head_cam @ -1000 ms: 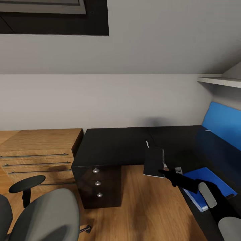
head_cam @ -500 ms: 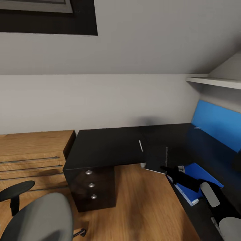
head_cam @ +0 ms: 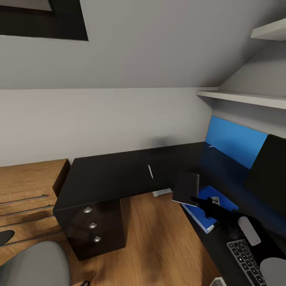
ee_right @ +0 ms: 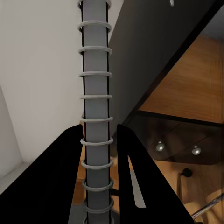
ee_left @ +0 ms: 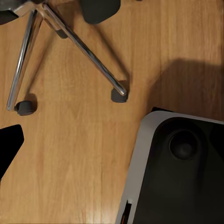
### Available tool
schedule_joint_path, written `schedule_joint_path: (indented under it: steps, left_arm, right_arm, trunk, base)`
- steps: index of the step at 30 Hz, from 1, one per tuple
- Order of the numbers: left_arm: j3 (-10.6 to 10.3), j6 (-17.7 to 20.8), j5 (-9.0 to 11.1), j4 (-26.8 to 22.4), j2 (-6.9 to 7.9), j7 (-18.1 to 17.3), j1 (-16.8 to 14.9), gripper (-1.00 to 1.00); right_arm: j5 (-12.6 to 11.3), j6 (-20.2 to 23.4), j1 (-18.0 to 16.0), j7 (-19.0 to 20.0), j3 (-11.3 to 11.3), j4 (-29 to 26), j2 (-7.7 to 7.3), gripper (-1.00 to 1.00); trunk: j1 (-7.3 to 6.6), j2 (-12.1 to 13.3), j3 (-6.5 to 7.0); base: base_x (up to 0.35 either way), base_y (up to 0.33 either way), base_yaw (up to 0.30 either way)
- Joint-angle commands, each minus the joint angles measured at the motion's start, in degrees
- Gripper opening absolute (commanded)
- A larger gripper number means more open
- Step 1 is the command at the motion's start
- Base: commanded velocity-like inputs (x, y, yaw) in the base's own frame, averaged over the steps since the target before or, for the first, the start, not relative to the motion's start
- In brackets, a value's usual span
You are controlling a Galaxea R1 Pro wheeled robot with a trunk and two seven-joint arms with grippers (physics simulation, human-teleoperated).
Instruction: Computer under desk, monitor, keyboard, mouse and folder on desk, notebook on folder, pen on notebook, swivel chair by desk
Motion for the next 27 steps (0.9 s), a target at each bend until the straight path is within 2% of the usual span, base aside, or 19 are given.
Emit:
schedule_joint_path:
  steps: [1,18,27]
  left_arm:
    - [0.0,0.0,0.6,-0.1,0.0,-0.4,0.0,1.0]
    - [0.0,0.0,0.6,-0.1,-0.01,-0.4,0.0,1.0]
    - [0.1,-0.1,0.6,-0.1,-0.07,-0.5,0.0,1.0]
  right_arm:
    - [-0.1,0.3,-0.1,0.2,-0.1,0.0,0.01,-1.0]
    - [-0.1,-0.3,-0.1,0.1,-0.1,1.1,0.22,-1.0]
    - [-0.1,-2.5,0.0,0.2,-0.1,3.3,0.29,-1.0]
  trunk:
    - [0.0,0.0,-0.05]
    - [0.0,0.0,-0.05]
    - [0.0,0.0,-0.05]
  base:
    - [0.0,0.0,-0.272]
    - [0.0,0.0,-0.251]
    - [0.0,0.0,-0.113]
